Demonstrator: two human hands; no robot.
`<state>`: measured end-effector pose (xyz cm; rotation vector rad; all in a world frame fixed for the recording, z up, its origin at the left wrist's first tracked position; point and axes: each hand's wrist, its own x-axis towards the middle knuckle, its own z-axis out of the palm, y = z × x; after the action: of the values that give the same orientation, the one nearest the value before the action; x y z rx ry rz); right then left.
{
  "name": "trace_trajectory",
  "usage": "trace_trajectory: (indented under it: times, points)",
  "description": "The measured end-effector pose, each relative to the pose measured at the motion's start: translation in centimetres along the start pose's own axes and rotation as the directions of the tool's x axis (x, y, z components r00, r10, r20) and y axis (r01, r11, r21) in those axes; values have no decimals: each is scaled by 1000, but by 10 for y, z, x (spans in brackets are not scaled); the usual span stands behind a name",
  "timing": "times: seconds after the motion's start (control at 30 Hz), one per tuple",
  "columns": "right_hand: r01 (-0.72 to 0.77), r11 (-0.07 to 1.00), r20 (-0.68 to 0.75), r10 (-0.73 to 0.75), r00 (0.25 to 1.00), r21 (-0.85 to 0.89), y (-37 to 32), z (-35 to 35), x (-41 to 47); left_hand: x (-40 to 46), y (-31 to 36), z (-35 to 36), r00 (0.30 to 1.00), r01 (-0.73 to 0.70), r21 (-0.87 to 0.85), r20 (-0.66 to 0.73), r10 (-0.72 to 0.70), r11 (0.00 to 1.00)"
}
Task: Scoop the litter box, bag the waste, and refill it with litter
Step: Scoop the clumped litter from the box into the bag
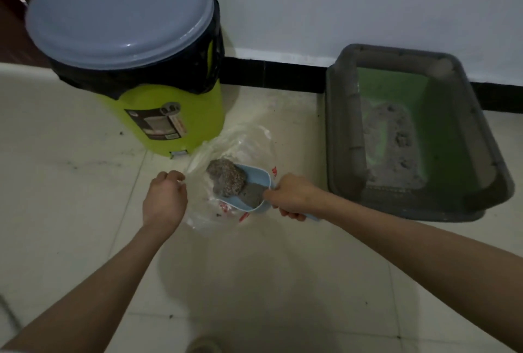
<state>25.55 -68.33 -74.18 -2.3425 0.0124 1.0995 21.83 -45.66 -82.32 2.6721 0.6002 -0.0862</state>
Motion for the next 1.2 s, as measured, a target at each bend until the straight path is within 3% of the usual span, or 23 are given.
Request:
trace_trajectory:
  times: [0.23,0.4,0.5,0.63,0.77,1.0,1.1,1.2]
  points:
    - [132,846,-11,-160,987,-517,-47,-22,-8,2,-2,-3,998,6,-87,-60,-11,996]
    - [140,728,-62,-243,968,-672,-51,-31,-14,0,0,-3,998,1,-116,-54,-8,993]
    - [131,723,-94,-263,960,-679,-45,-36,-18,-3,6,-6,1000,4,-88,-28,-6,996]
    - [118,856,-191,-244,951,-503,-20,-59,-22,-5,26,-13,1000,-30,-44,-1,30,999]
    - [141,979,-350,-186,918,-149,14,-94,-43,-3,64,-17,984,-173,-81,37,176,982]
    - [161,941,-563,37,825,298,100,-156,-72,-15,175,-5,788,-604,-66,98,608,794]
    - [104,918,-569,145,810,382,140,-168,-76,-19,230,7,728,-670,-65,133,672,739]
    - [-22,944,-538,207,817,329,172,-172,-73,-18,273,24,713,-672,-52,223,665,739]
